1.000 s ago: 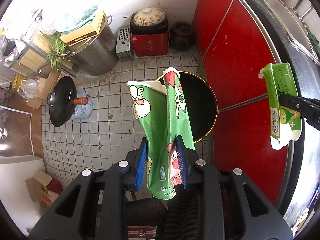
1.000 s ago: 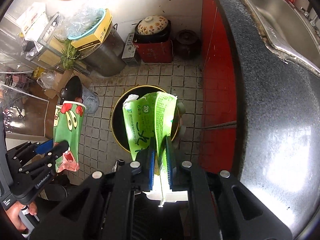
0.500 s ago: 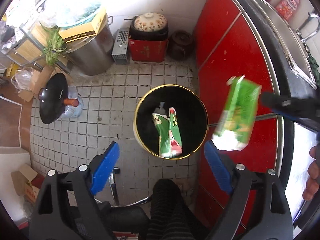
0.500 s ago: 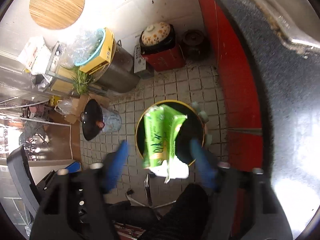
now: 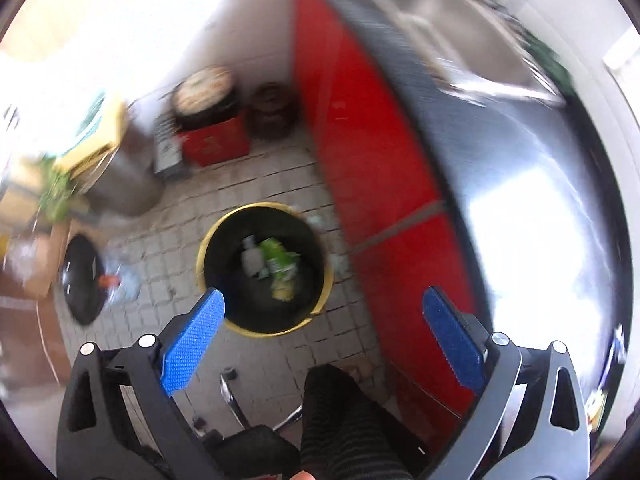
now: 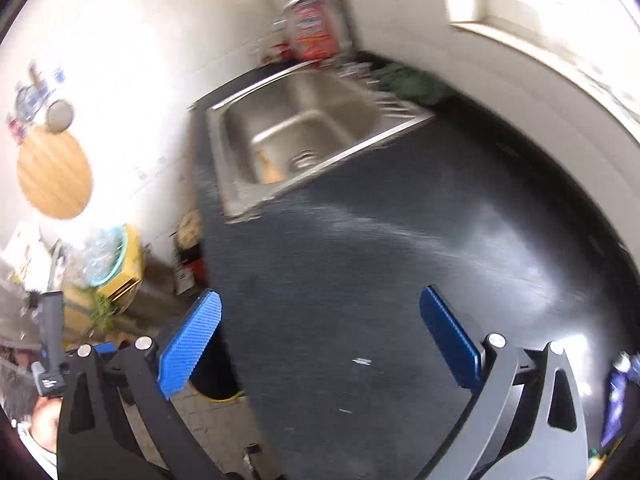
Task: Collect trash
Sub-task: 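Return both tools to the countertop trash pile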
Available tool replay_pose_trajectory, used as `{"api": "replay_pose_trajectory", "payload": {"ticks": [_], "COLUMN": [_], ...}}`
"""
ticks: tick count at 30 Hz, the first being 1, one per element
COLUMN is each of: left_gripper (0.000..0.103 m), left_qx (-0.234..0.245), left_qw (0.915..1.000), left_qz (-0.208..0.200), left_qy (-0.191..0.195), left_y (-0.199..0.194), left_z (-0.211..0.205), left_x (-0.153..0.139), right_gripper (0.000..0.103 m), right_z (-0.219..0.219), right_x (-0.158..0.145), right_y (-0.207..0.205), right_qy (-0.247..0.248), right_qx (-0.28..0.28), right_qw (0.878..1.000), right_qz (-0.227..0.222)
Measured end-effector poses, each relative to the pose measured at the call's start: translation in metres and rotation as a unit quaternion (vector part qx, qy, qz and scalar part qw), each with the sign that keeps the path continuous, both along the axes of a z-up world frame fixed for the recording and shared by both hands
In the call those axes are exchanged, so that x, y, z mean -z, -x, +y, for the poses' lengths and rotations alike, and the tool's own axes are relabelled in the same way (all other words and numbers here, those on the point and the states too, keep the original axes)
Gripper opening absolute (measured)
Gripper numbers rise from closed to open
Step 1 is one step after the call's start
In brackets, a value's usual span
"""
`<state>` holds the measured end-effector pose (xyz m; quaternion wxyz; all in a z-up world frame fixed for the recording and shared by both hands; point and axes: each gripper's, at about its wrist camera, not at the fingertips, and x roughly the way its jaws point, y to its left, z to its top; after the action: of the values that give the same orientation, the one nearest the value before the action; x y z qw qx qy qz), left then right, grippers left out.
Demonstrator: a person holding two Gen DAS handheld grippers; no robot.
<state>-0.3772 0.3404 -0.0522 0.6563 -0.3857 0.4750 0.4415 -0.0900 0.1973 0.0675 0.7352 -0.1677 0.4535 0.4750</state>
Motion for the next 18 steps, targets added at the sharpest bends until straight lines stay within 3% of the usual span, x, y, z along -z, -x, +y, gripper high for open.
{"api": "replay_pose_trajectory", "payload": {"ticks": [3, 8, 13, 18], "left_gripper": [0.096, 0.096, 0.096, 0.096], "left_qx": [0.092, 0.233, 0.331, 0.412], "left_qw": [0.9957, 0.9725, 0.9434, 0.9113], "left_qz": [-0.006, -0.009, -0.015, -0.006], "left_qy": [-0.003, -0.002, -0.003, -0.007], "left_y": [-0.07, -0.187, -0.277, -0.34], "left_z": [-0.018, -0.069, -0.131, -0.195], "left_x": [-0.008, -0.016, -0.025, -0.023], "right_gripper": [0.096, 0.096, 0.096, 0.096], "right_z": [-0.104, -0.282, -0.435, -0.54], "right_x": [-0.002, 0.007, 0.032, 0.065], "right_y": [-0.063, -0.119, -0.12, -0.084], "right_qy": [0.013, 0.046, 0.091, 0.109], "right_qx": [0.128, 0.319, 0.445, 0.527], "right_qw": [0.991, 0.945, 0.89, 0.843], "right_qz": [-0.032, -0.045, -0.03, 0.013]}}
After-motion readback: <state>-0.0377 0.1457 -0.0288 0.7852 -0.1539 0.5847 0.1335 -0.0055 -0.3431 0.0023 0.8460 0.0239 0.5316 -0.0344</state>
